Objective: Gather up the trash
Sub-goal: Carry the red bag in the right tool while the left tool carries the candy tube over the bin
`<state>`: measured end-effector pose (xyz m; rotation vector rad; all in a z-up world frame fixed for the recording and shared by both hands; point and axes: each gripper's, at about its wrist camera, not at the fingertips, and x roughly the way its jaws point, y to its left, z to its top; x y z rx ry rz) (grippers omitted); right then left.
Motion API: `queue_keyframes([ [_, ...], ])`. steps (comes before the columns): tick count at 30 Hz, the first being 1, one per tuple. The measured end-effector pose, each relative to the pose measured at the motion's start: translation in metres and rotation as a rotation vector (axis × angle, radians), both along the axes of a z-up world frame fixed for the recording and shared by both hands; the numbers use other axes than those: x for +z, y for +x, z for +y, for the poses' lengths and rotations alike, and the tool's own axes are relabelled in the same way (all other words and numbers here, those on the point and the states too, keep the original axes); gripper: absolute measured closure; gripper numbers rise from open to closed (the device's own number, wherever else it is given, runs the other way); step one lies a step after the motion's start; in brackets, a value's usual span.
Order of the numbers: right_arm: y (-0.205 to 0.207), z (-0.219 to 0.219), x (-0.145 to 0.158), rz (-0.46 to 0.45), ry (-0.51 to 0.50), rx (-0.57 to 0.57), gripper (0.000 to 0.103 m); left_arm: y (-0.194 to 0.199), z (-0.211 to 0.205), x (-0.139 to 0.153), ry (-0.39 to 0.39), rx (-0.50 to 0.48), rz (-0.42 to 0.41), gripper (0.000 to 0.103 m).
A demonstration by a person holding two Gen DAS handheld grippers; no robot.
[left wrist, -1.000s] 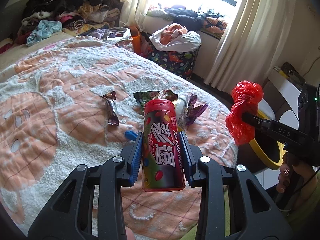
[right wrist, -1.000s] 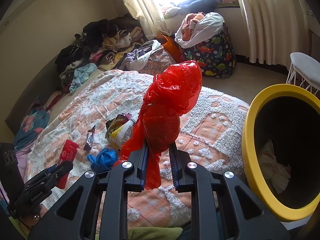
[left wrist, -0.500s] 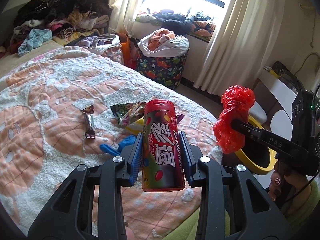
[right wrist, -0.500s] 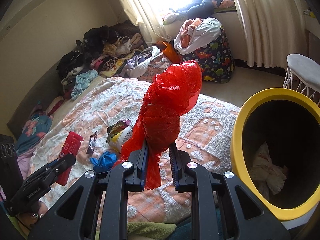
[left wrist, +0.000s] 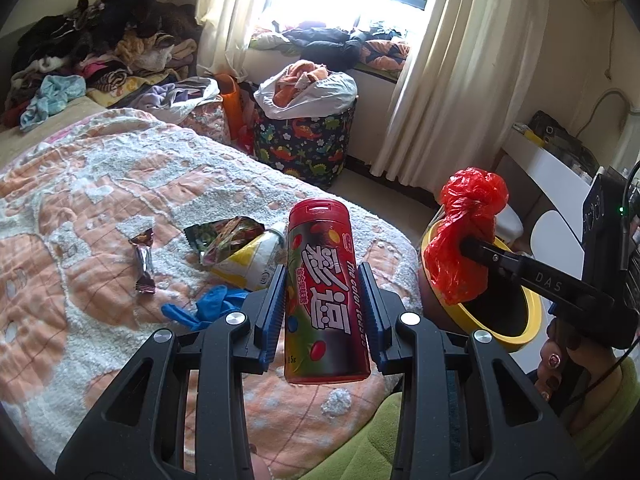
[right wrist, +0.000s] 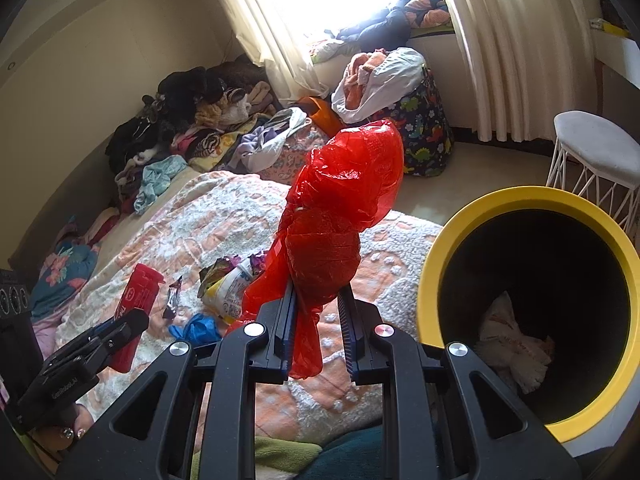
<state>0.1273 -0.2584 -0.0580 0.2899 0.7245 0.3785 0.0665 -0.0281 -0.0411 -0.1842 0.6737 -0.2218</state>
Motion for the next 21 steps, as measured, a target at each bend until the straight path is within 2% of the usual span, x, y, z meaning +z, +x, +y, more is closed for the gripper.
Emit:
queue_keyframes([
  [21, 0.004, -0.052, 0.006, -0.032, 0.003, -0.120, 0.084, 0.007, -0.057, 0.004, 0.031, -0.120, -0.021, 0.075],
])
